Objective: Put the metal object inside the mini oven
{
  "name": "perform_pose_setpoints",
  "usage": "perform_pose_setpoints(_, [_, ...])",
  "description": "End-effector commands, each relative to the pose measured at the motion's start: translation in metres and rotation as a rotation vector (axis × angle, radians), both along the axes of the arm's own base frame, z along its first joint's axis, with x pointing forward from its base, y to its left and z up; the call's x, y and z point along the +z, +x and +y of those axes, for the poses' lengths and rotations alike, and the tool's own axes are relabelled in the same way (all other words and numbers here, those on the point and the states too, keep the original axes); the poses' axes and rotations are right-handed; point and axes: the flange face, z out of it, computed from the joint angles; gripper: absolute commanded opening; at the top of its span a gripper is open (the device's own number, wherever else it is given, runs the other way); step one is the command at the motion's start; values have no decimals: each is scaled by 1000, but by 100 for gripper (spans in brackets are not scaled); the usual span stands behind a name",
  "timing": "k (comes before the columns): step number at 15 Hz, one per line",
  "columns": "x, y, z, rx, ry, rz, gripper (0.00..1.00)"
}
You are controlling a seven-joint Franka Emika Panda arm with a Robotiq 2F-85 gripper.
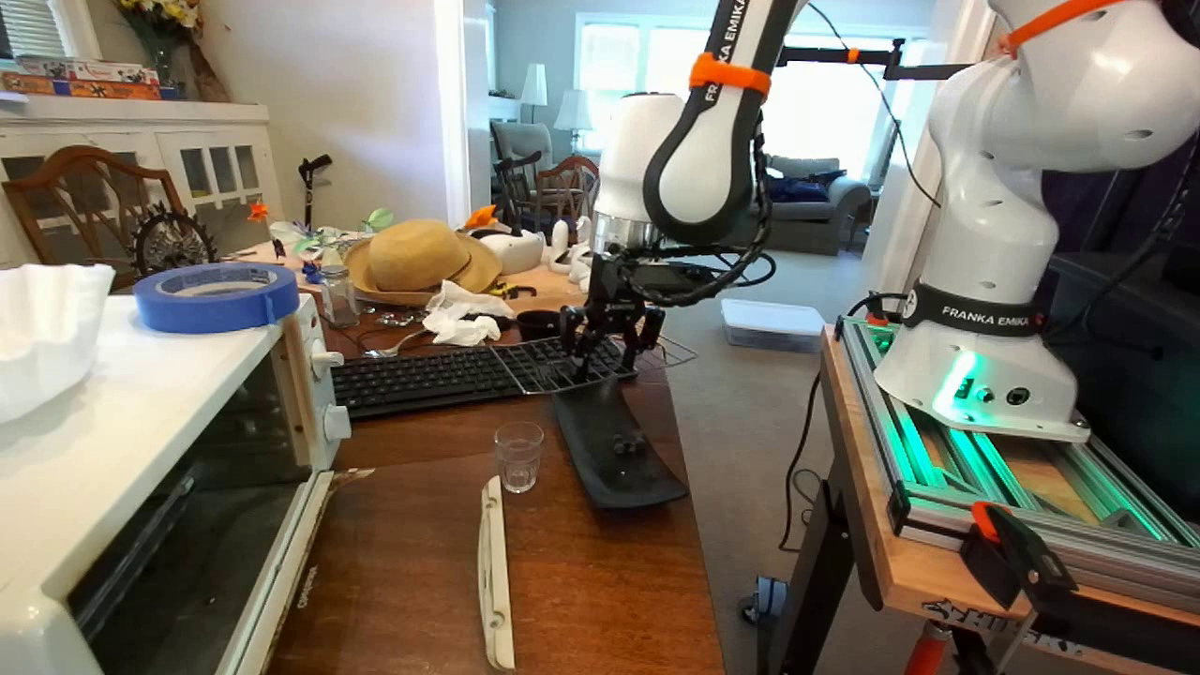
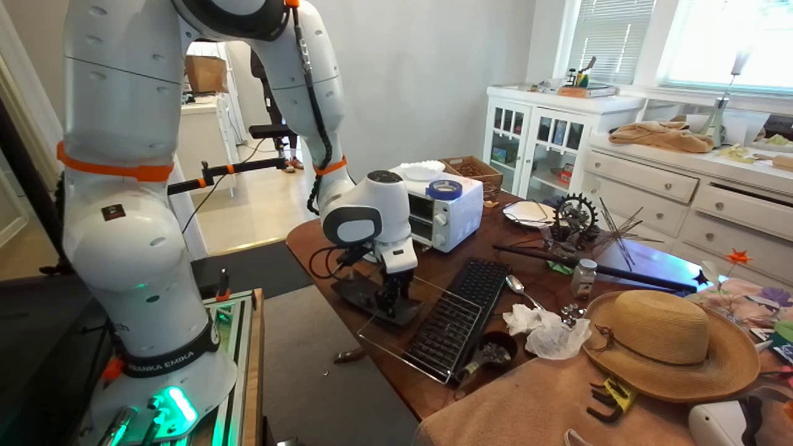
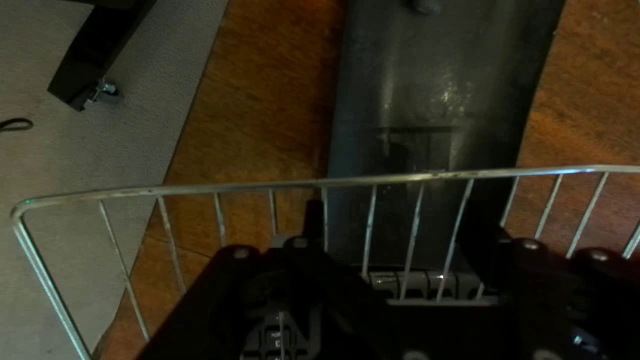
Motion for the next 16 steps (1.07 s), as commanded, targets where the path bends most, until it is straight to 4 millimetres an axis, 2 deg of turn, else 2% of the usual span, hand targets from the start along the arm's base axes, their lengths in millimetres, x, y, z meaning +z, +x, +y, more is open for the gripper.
perform_pose_setpoints(1, [18,-12,0,44,-71,-58,43])
perform_pose_setpoints(8, [35,5,6,110,-197,-184,43])
perform_pose_setpoints(16, [52,2,31,164,-295,-365,43])
